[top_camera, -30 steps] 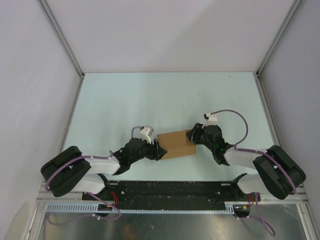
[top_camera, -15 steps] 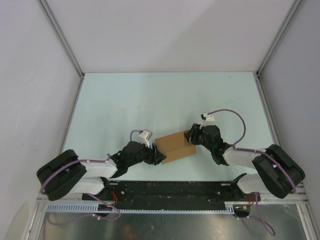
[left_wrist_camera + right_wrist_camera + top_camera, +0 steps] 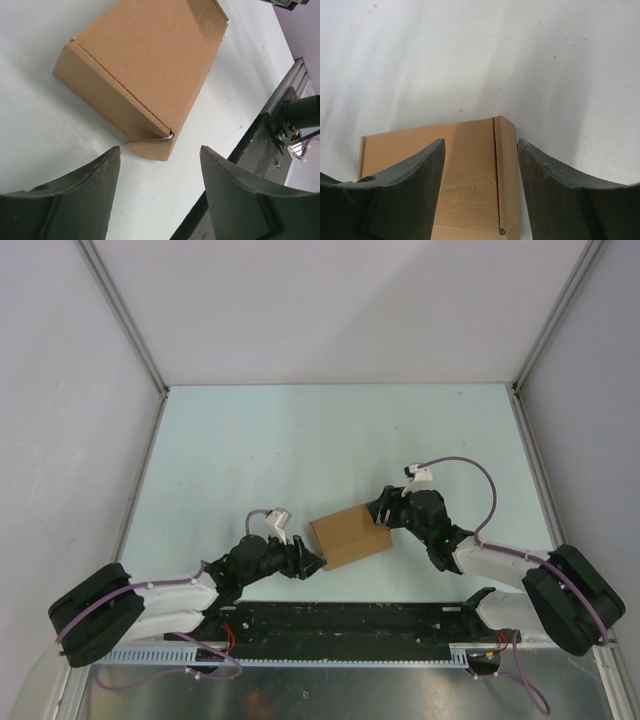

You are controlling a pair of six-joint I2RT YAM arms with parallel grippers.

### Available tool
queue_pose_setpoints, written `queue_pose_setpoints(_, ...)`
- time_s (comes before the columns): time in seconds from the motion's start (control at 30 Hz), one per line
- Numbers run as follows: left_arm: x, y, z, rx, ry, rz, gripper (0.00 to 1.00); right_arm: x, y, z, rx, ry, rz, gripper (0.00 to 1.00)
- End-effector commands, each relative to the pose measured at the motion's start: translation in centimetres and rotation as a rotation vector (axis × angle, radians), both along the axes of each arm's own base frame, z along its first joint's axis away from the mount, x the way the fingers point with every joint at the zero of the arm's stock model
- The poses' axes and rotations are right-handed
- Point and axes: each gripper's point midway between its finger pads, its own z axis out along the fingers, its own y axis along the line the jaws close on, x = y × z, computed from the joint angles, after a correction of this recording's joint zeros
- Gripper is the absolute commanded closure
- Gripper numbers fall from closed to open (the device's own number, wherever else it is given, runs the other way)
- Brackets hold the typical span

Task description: Fold the paper box

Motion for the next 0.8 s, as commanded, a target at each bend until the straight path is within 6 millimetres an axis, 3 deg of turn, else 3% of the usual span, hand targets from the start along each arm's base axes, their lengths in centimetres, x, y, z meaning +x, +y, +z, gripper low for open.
queue_pose_setpoints(0.0,0.3,0.9,0.7,-0.032,-0.024,0.061,0.29,1.0,-0.9,4.6,0.043,-0.098,-0.07,0.34)
queue_pose_setpoints(0.07,0.5,1.3,1.0,-0.044,-0.037,0.083,0.29,0.6,-1.9,4.7,0.041,-0.082,-0.114,0.32)
queue_pose_setpoints(0.1,0.7,1.4,2.2,-0.072,-0.068,0.093,0.28,0.2,-2.2,6.1,0.07,-0.104,-0.128,0.32)
queue_pose_setpoints(0.17,1.5,1.7,3.7,-0.1,-0.125,0.128,0.28,-0.7,-3.3,5.3,0.068,-0.075,-0.166,0.31)
queue_pose_setpoints(0.2,1.9,1.8,5.3,-0.134,-0.171,0.143,0.28,-1.2,-3.7,6.5,0.129,-0.091,-0.185,0.31)
queue_pose_setpoints(0.27,2.5,2.1,7.1,-0.148,-0.242,0.162,0.28,-2.4,-4.2,5.7,0.161,-0.067,-0.196,0.3)
queue_pose_setpoints(0.33,3.4,2.2,9.5,-0.156,-0.325,0.187,0.28,-3.6,-4.3,6.3,0.225,-0.056,-0.202,0.3)
queue_pose_setpoints(0.4,4.7,2.3,11.4,-0.134,-0.393,0.221,0.34,-4.5,-4.6,5.3,0.242,-0.017,-0.218,0.3)
queue_pose_setpoints(0.47,5.7,1.6,10.9,-0.06,-0.401,0.213,0.37,-5.4,-4.4,5.5,0.271,-0.012,-0.209,0.3)
queue_pose_setpoints(0.5,6.5,0.8,12.6,-0.049,-0.445,0.207,0.4,-5.9,-4.2,5.0,0.281,0.011,-0.207,0.3)
queue_pose_setpoints(0.53,7.1,0.0,10.7,0.023,-0.414,0.181,0.41,-6.3,-4.1,5.2,0.299,0.007,-0.199,0.3)
queue_pose_setpoints(0.57,7.5,-0.6,10.6,0.041,-0.414,0.164,0.43,-6.8,-3.7,5.0,0.299,0.014,-0.19,0.3)
queue_pose_setpoints(0.6,8.2,-1.6,12.1,0.032,-0.442,0.153,0.44,-7.2,-3.8,4.4,0.287,0.032,-0.192,0.3)
queue_pose_setpoints(0.73,9.1,-4.8,11.6,0.053,-0.454,0.05,0.46,-8.4,-3.6,4.0,0.274,0.056,-0.197,0.3)
queue_pose_setpoints(0.77,9.5,-5.3,10.4,0.083,-0.438,0.025,0.47,-8.6,-3.5,3.9,0.275,0.06,-0.187,0.31)
